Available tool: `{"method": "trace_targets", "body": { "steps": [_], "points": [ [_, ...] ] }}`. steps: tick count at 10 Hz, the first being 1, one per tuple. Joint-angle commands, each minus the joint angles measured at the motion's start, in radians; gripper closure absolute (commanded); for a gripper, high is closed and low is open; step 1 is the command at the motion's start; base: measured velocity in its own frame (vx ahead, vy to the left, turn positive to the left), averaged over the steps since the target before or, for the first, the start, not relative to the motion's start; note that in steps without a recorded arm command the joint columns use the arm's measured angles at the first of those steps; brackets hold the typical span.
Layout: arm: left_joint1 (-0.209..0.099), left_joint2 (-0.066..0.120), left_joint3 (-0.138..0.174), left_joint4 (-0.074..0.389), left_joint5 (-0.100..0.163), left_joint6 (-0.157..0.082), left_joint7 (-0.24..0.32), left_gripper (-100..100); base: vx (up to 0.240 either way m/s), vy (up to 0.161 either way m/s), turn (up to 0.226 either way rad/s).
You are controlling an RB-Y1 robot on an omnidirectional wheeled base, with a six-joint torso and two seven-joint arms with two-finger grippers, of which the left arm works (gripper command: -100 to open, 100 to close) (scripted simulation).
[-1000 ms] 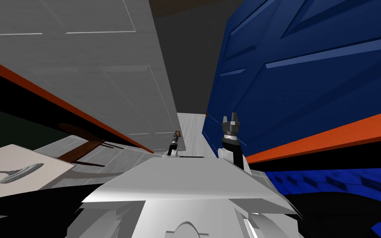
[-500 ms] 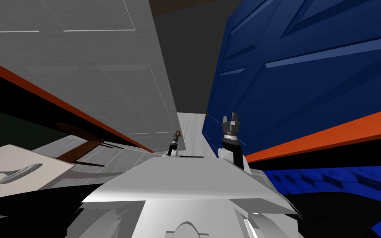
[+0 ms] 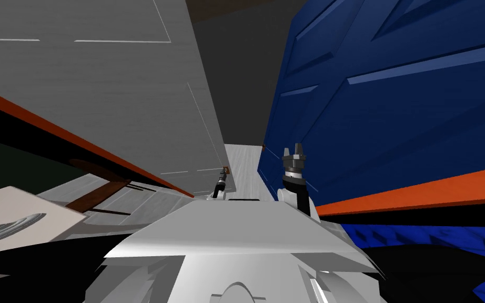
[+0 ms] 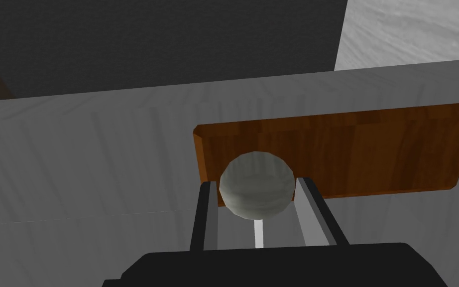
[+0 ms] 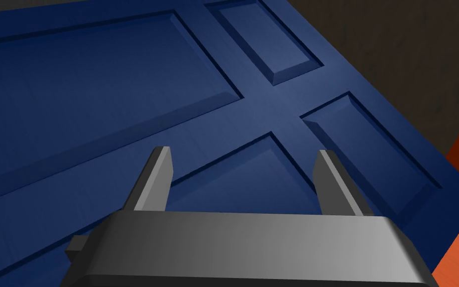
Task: Push the door open
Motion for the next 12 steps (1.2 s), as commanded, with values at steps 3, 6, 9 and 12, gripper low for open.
{"method": "trace_targets", "body": {
  "steps": [3,6,9,12],
  "points": [
    [-0.008,0.022,0.039,-0.001,0.019,-0.014,-0.022,100,0.200,-0.013,0.066],
    [0.002,0.017,0.049,-0.028,0.029,0.008,-0.032,-100,0.085,-0.030,0.100],
    [0.004,0.001,0.057,-0.033,0.038,0.015,-0.032,-100,-0.203,-0.153,0.065],
    [0.002,-0.012,0.062,-0.031,0.044,0.017,-0.033,-100,-0.182,-0.105,0.053]
  ]
}}
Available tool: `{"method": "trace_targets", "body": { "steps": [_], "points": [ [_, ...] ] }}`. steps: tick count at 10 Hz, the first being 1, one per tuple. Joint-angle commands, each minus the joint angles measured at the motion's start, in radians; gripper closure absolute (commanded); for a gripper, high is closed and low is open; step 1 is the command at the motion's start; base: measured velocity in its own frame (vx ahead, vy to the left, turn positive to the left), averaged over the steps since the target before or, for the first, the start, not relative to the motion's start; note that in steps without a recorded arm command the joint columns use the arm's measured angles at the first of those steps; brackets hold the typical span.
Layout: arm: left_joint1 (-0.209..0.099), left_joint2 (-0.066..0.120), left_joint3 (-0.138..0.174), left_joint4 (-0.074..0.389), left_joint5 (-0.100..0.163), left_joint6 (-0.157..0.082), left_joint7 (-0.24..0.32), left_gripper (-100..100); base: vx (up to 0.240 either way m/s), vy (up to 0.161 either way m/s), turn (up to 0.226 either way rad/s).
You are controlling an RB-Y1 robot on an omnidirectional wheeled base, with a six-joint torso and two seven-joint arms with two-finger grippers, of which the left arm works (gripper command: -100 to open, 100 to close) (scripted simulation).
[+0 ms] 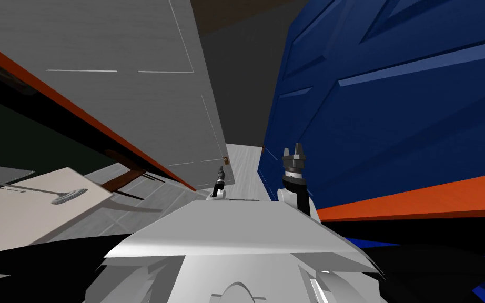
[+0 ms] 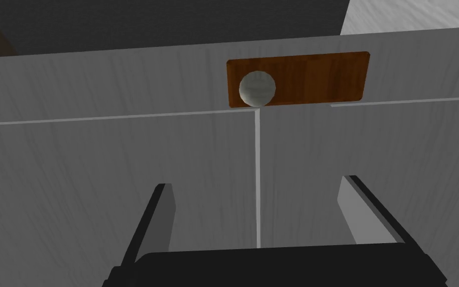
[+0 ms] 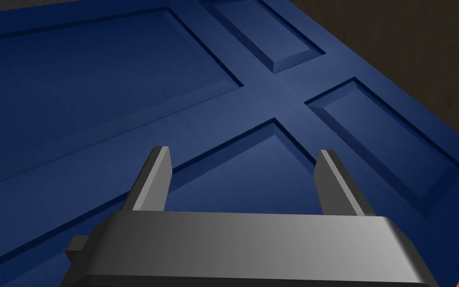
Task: Push the door open
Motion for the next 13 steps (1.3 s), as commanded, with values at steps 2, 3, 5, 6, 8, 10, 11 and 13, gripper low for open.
{"method": "trace_targets", "body": {
  "steps": [2,3,5,6,8,10,11,13],
  "points": [
    [0.004,0.014,0.002,0.002,0.002,-0.010,-0.001,-100,0.130,0.014,-0.037],
    [0.005,0.018,0.003,0.003,0.003,-0.014,-0.002,-100,0.185,-0.002,-0.020],
    [0.008,0.021,0.005,0.005,0.006,-0.022,-0.003,-100,0.230,0.022,-0.028],
    [0.011,0.021,0.007,0.007,0.007,-0.029,-0.003,-100,0.251,0.028,-0.036],
    [0.015,0.014,0.009,0.009,0.010,-0.039,-0.004,-100,0.215,0.017,-0.036],
    [0.015,0.012,0.009,0.010,0.010,-0.040,-0.005,-100,0.145,0.015,-0.014],
    [0.015,0.012,0.009,0.010,0.010,-0.040,-0.005,100,-0.018,-0.005,-0.003],
    [0.015,0.012,0.009,0.010,0.010,-0.040,-0.005,100,-0.026,-0.003,-0.006]
  ]
}}
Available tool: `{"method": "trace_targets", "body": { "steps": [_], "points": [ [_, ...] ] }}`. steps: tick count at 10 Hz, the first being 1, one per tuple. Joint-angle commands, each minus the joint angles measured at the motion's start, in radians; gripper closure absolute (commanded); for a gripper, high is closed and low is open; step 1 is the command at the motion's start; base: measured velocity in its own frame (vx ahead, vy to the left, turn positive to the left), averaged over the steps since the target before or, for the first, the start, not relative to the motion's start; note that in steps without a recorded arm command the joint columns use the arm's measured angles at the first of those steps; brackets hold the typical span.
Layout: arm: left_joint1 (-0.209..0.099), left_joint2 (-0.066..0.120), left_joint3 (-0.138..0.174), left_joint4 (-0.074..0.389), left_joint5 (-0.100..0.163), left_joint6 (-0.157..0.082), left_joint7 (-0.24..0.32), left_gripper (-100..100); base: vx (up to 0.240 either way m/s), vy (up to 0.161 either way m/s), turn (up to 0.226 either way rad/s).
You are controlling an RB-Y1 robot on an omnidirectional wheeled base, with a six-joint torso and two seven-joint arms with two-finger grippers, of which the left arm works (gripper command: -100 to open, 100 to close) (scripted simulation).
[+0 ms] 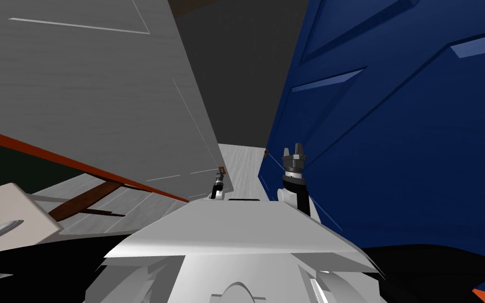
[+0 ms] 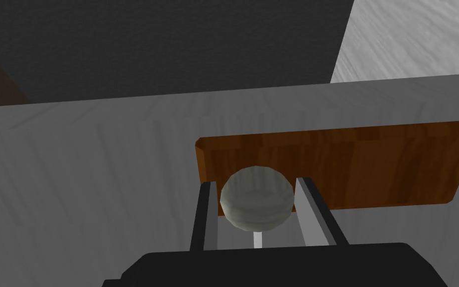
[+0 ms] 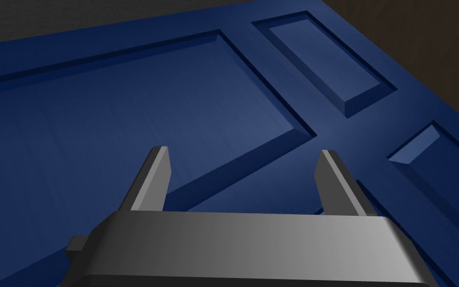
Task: Push the door open
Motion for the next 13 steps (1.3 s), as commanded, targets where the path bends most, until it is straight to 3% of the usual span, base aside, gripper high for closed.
{"method": "trace_targets", "body": {
  "steps": [1,3,4,8,10,11,12,13],
  "points": [
    [0.001,0.000,0.000,0.000,0.000,-0.001,0.001,100,-0.011,-0.001,0.000],
    [0.001,0.000,0.000,0.000,0.000,-0.001,0.001,100,-0.003,-0.001,0.001],
    [0.001,0.011,0.017,0.000,0.030,-0.007,-0.025,100,0.106,0.010,-0.066],
    [-0.001,0.024,0.048,-0.003,0.083,-0.021,-0.069,100,0.175,0.030,-0.033],
    [-0.001,0.024,0.048,-0.003,0.083,-0.021,-0.069,100,0.093,0.039,-0.008],
    [-0.002,0.028,0.064,-0.005,0.111,-0.029,-0.093,100,0.100,0.040,-0.027],
    [-0.002,0.028,0.064,-0.005,0.111,-0.029,-0.093,100,0.102,0.041,0.042],
    [-0.003,0.030,0.082,-0.007,0.142,-0.038,-0.119,100,0.142,0.043,-0.001]
  ]
}}
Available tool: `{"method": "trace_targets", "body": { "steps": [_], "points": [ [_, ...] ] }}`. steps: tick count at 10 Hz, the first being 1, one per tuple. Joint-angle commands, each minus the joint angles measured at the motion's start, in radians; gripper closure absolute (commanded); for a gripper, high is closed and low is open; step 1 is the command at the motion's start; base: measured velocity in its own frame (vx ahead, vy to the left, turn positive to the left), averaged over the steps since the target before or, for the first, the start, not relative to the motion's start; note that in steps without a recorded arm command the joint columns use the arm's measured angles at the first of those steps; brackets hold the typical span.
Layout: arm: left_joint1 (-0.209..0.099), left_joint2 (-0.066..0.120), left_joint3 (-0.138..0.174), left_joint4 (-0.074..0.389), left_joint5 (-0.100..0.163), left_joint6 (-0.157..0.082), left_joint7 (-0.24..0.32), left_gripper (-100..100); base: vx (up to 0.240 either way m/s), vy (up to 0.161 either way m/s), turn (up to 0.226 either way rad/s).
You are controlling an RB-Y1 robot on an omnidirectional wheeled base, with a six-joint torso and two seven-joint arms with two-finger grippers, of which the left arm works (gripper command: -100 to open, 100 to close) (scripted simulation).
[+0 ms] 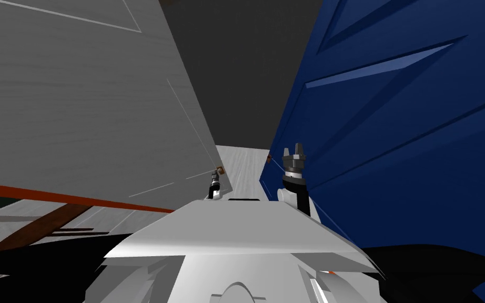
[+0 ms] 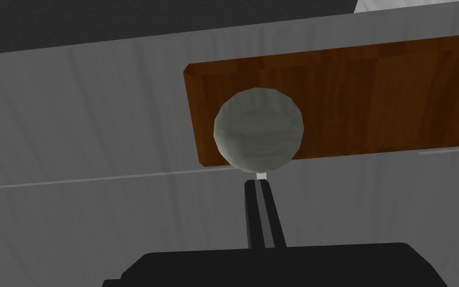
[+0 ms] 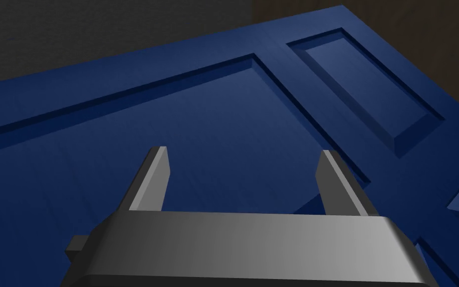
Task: Push the door open
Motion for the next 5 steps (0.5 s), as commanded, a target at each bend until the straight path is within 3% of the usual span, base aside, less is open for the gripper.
{"method": "trace_targets", "body": {
  "steps": [1,3,5],
  "points": [
    [-0.007,0.004,0.004,-0.002,0.004,0.007,-0.016,-100,-0.023,-0.003,0.109],
    [-0.014,-0.007,0.007,-0.004,0.009,0.013,-0.032,-100,-0.197,-0.062,0.122],
    [-0.024,-0.043,0.012,-0.007,0.014,0.022,-0.053,-100,-0.209,-0.086,0.106]
  ]
}}
